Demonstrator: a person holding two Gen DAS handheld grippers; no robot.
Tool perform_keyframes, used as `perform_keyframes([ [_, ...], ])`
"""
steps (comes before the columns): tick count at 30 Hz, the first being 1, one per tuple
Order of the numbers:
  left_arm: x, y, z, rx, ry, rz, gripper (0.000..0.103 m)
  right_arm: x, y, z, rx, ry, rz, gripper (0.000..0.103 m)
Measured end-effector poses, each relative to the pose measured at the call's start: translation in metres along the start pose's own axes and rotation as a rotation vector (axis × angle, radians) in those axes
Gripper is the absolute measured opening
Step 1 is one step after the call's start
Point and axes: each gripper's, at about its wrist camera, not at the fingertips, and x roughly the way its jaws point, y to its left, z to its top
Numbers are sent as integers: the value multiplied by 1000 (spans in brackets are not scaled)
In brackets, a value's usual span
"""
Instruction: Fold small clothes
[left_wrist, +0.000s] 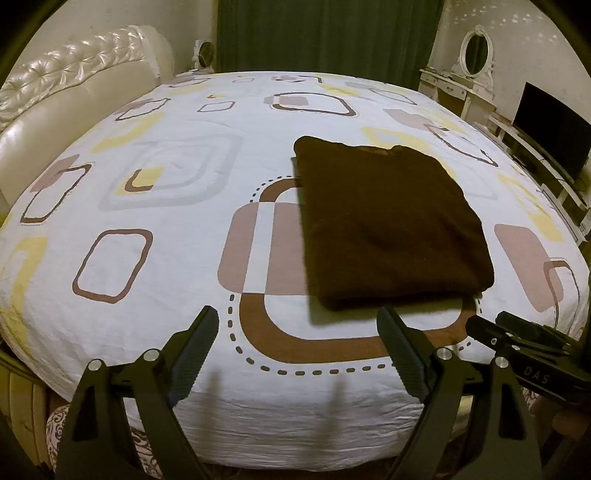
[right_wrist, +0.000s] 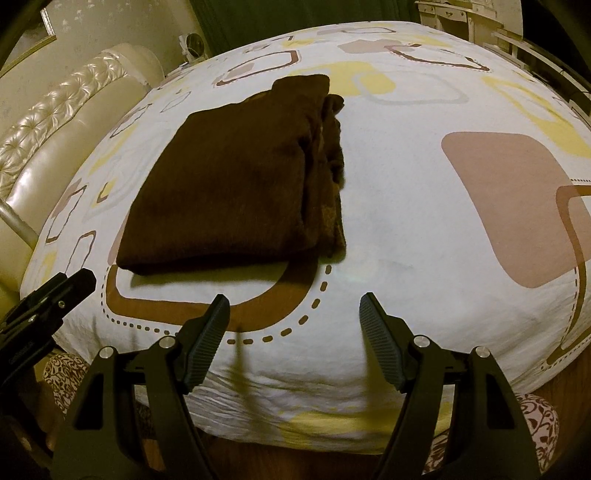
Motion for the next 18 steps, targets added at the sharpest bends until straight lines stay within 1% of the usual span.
perform_keyframes([
  [2,0,1,0,-7,1,-10,88,0,0,0,1,0,0,73],
  [3,-1,1,0,-11,-3,-1,89,0,0,0,0,1,1,73],
  [4,-3,0,0,-9,-16,23,89,0,0,-1,0,0,0,73],
  [6,-7,-4,0,15,-26,51,89,0,0,0,1,0,0,73],
  [8,-15,-6,4,37,-54,9,89,1,0,0,1,1,2,73],
  [10,-23,0,14,20,-86,-12,89,-1,-1,1,11,-1,17,73],
  [12,-24,14,28,-8,-113,-2,89,-4,-4,7,25,-12,44,73],
  [14,-13,40,49,-43,-121,37,89,-11,-7,20,34,-39,58,73],
  [15,-4,53,60,-58,-108,62,89,-15,-11,31,43,-61,71,75],
  [16,10,71,74,-79,-86,107,89,-18,-15,43,50,-80,75,80],
  [18,37,106,102,-112,-64,194,89,-18,-26,77,50,-129,58,81],
])
